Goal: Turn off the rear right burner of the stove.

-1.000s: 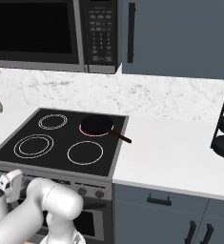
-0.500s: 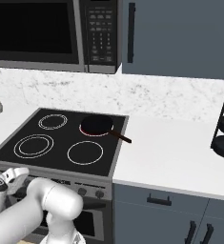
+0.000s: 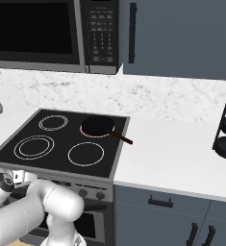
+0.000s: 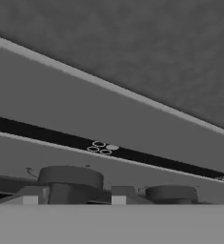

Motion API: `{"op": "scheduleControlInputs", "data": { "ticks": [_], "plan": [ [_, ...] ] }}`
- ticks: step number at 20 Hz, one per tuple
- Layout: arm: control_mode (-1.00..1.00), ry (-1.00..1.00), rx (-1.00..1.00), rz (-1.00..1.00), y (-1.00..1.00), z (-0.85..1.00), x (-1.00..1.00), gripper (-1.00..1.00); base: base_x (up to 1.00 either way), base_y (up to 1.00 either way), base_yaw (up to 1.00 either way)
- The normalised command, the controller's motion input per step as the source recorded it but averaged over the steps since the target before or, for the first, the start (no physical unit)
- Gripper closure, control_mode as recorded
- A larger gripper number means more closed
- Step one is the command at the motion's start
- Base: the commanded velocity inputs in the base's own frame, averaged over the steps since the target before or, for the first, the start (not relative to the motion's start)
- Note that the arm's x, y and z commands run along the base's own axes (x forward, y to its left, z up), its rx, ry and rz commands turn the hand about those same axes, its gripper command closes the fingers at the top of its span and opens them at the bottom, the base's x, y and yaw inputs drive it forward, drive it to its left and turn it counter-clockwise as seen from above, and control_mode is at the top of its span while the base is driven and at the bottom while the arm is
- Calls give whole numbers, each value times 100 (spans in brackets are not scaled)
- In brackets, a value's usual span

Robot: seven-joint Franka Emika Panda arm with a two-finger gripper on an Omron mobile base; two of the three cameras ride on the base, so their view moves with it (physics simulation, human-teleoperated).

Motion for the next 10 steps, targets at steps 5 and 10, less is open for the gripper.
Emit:
{"op": "scheduleControlInputs", "data": {
  "ticks": [5, 10],
  "plan": [
    [-100, 2, 45, -33, -53, 0, 1, 100, 0, 0, 0],
    [-100, 3, 44, -35, -47, 0, 9, 100, 0, 0, 0]
  ]
}}
